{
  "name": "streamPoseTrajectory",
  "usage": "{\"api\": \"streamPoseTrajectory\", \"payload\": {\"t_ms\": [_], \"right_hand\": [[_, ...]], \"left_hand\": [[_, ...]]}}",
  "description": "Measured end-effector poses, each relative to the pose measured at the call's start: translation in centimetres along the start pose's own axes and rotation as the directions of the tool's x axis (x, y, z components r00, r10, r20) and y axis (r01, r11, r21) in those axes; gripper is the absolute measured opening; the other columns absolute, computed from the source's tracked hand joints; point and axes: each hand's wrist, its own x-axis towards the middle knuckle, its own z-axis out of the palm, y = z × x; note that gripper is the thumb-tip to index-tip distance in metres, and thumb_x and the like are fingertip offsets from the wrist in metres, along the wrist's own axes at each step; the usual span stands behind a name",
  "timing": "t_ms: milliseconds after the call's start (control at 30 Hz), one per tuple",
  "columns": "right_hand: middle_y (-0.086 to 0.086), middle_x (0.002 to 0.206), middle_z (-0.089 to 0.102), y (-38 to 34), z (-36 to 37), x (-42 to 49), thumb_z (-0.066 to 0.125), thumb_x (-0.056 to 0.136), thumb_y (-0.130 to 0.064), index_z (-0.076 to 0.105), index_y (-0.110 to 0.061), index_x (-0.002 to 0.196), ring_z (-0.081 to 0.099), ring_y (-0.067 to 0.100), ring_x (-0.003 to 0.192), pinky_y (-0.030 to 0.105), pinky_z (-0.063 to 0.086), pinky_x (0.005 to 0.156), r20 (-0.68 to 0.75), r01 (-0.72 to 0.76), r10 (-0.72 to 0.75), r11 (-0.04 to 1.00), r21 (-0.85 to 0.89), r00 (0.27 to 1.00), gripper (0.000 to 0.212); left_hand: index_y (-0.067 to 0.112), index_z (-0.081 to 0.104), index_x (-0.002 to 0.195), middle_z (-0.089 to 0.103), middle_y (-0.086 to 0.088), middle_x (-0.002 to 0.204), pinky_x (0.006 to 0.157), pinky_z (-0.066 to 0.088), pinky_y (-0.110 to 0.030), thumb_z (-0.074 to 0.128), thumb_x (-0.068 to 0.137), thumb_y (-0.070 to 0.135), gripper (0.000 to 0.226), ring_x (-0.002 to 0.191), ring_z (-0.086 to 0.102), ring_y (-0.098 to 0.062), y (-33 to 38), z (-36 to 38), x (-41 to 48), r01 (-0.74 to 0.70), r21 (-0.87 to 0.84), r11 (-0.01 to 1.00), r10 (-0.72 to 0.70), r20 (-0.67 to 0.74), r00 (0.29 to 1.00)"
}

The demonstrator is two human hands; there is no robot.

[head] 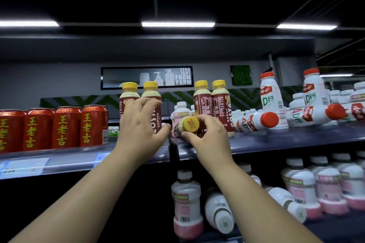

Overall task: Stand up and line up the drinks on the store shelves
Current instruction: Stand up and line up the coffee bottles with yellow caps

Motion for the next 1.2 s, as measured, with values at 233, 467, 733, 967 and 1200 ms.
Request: {"api": "streamPoseTrajectory", "payload": {"t_ms": [233,467,733,967,1200], "right_hand": [[-0.01,0.1,0.054,-1.5,0.8,1.5,0.084,0.075,-0.031,0.064,-0.021,0.097,0.046,-0.002,0.088,0.005,0.036,0.081,-0.08,0.132,-0.128,0.99,0.041,0.989,0.032],[-0.01,0.095,0.056,-5.0,0.9,6.7,0.073,0.084,-0.043,0.063,-0.021,0.092,0.054,0.006,0.087,0.02,0.045,0.073,-0.07,0.051,-0.043,0.991,0.122,0.997,0.026],[-0.004,0.093,0.066,-6.8,3.3,10.3,0.063,0.089,-0.054,0.063,-0.02,0.094,0.064,0.016,0.086,0.04,0.056,0.076,0.131,-0.234,0.211,0.953,0.191,0.969,0.034],[-0.01,0.112,0.058,-4.5,3.5,6.0,0.07,0.083,-0.04,0.028,-0.031,0.148,0.059,0.008,0.093,0.026,0.05,0.071,0.287,-0.264,0.222,0.958,0.116,0.932,0.079],[0.0,0.131,0.05,-2.7,4.0,3.7,0.07,0.083,-0.042,0.013,-0.027,0.148,0.057,0.021,0.109,0.04,0.052,0.09,0.271,-0.167,0.193,0.979,-0.119,0.943,0.087]], "left_hand": [[0.028,0.055,0.127,0.046,-0.001,0.132,0.104,0.029,-0.046,0.071,0.075,0.048,0.058,0.128,0.037,-0.025,-0.2,0.6,0.6,0.047,0.091,0.995,-0.052,0.048,0.997],[0.041,0.037,0.14,0.024,-0.001,0.156,0.119,0.01,-0.05,0.065,0.08,0.055,0.068,0.148,0.009,-0.025,-0.1,0.8,3.5,0.078,0.187,0.979,-0.109,0.165,0.98],[0.043,0.028,0.143,0.011,-0.004,0.16,0.12,0.0,-0.05,0.061,0.08,0.056,0.073,0.15,-0.005,-0.025,-1.0,1.0,3.6,0.087,0.228,0.97,-0.131,0.182,0.975],[0.043,0.015,0.149,-0.011,-0.004,0.162,0.121,-0.004,-0.05,0.063,0.08,0.057,0.085,0.149,-0.018,-0.023,-3.2,1.2,1.4,0.102,0.227,0.968,-0.14,0.158,0.977],[0.041,0.002,0.151,-0.013,0.001,0.161,0.118,0.02,-0.053,0.074,0.071,0.063,0.109,0.15,0.001,-0.032,-4.9,0.9,0.1,0.259,0.055,0.964,-0.264,0.104,0.959]]}}
